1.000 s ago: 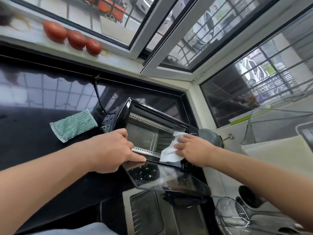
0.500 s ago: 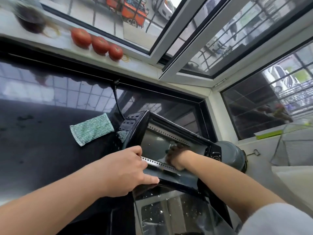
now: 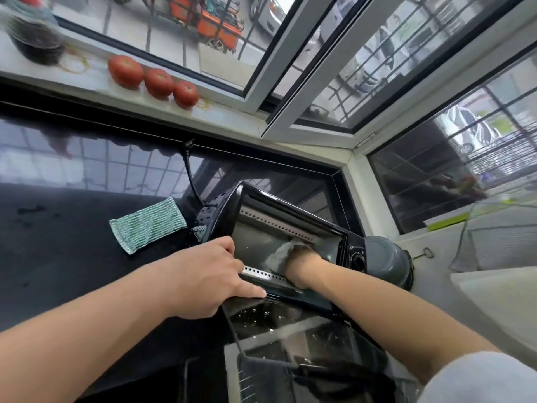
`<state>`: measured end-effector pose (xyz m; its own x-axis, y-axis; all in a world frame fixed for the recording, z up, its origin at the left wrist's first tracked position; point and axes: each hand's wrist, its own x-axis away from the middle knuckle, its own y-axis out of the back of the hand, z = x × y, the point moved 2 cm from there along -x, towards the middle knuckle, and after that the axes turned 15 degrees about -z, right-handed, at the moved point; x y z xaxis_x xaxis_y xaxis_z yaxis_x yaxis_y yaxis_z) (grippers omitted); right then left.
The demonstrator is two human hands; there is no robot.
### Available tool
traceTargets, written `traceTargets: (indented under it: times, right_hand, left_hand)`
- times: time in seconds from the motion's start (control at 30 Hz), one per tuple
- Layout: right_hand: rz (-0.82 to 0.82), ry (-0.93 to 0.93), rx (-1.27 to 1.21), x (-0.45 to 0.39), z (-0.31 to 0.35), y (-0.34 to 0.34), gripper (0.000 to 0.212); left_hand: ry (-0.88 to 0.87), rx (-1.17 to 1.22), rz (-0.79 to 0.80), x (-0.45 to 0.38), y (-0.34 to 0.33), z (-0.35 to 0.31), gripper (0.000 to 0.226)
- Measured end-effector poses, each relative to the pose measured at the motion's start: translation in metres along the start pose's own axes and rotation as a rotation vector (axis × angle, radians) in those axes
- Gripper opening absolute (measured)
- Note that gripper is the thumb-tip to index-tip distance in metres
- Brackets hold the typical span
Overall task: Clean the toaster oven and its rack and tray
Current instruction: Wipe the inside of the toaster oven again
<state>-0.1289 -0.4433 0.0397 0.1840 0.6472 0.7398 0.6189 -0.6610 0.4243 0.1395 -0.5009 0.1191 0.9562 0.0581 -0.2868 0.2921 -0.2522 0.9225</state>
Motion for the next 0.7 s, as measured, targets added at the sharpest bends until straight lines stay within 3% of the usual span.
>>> traceTargets:
  times: [0.07, 0.17, 0.23, 0.4, 0.53, 0.7]
  right_hand:
    - [-0.008, -0.084, 0.098, 0.028, 0.007, 0.017, 0.031]
    - [0.023, -0.270, 0.280, 0.064, 0.005, 0.019, 0.043]
    - [-0.052, -0.321, 0.371, 0.087, -0.004, 0.031, 0.047]
    - [-0.157, -0.244, 0.405, 0.088, -0.020, 0.022, 0.051]
    - [-0.184, -0.321, 0.347, 0.076, -0.013, 0.018, 0.062]
    - [-0.235, -0.175, 0.418, 0.109, -0.030, 0.020, 0.046]
  left_hand:
    - [0.012, -0.004, 0.010, -0.003, 0.002, 0.002, 0.067]
    - [0.014, 0.003, 0.023, -0.004, 0.005, 0.002, 0.069]
    - [0.008, 0.004, 0.000, -0.004, 0.006, 0.003, 0.069]
    - [-0.030, 0.028, -0.032, 0.001, 0.000, 0.005, 0.068]
    - [-0.035, 0.037, -0.037, -0.004, 0.001, 0.006, 0.066]
    - [-0.039, 0.057, -0.058, -0.006, 0.000, 0.009, 0.061]
